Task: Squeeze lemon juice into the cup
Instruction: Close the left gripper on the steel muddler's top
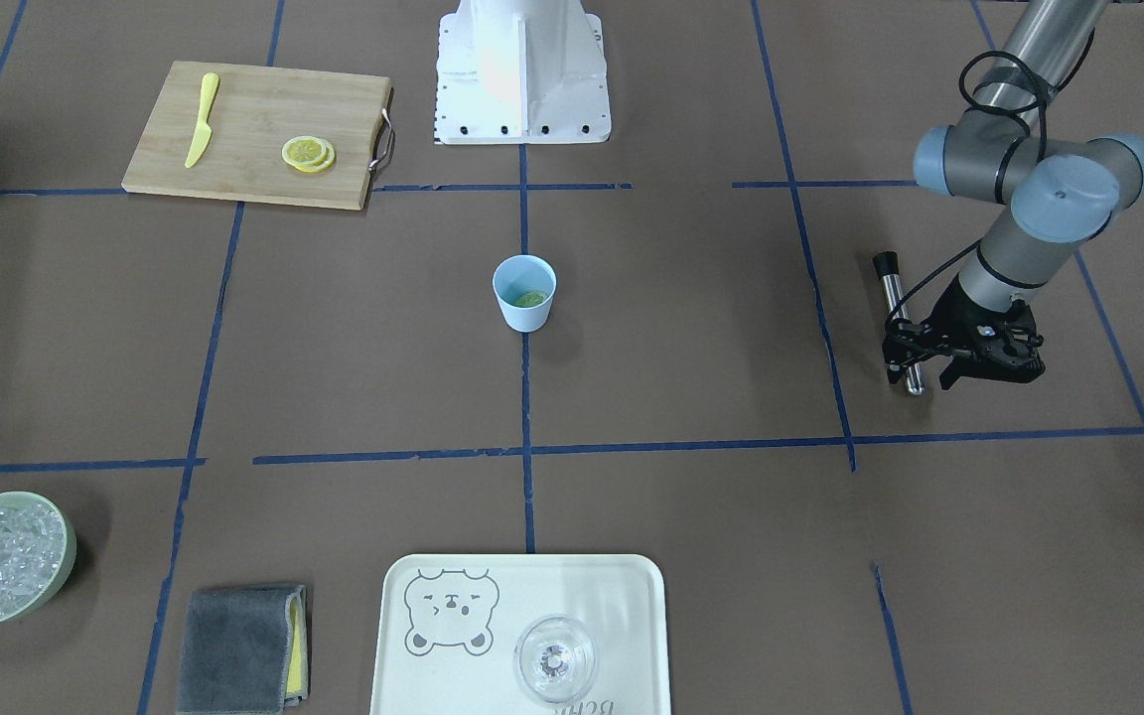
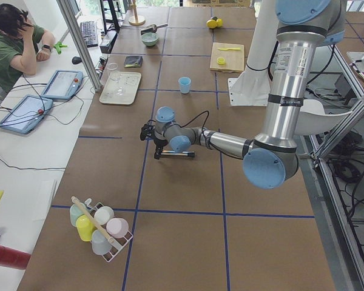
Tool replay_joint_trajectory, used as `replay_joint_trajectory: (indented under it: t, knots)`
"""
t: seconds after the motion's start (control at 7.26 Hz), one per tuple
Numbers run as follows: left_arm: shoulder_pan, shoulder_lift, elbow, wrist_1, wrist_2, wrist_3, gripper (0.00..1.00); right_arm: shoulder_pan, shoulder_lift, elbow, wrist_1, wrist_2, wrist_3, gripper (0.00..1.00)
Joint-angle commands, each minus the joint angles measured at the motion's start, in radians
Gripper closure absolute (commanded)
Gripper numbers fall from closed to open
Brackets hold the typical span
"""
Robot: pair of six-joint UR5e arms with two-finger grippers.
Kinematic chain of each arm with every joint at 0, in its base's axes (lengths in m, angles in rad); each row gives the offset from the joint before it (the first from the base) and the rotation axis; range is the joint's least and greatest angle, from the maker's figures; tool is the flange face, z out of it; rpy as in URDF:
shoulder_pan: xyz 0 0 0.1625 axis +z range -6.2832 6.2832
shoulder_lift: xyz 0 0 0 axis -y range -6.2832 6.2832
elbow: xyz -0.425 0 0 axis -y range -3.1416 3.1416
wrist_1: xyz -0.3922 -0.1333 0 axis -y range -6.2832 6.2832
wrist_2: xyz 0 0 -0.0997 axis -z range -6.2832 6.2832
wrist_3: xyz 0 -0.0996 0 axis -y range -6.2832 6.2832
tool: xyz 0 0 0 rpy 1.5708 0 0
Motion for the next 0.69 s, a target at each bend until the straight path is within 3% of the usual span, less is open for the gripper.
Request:
replay_joint_trajectory:
  t: [0.0,0.14,0.28,0.55]
  knots:
    - [0.002,-0.002,-0.001,-0.006,0.002,-0.043,0.56,0.000,0.000,0.000,0.000,0.000,0.000,0.00]
    - [0.009,-0.002,-0.002,-0.006,0.002,-0.047,0.90,0.000,0.000,0.000,0.000,0.000,0.000,0.00]
    - [0.012,-0.002,-0.007,-0.006,0.002,-0.047,1.00,0.000,0.000,0.000,0.000,-0.002,-0.002,0.00]
    - [0.016,0.000,-0.028,-0.006,0.003,-0.039,1.00,0.000,0.002,0.000,0.000,-0.002,-0.003,0.00]
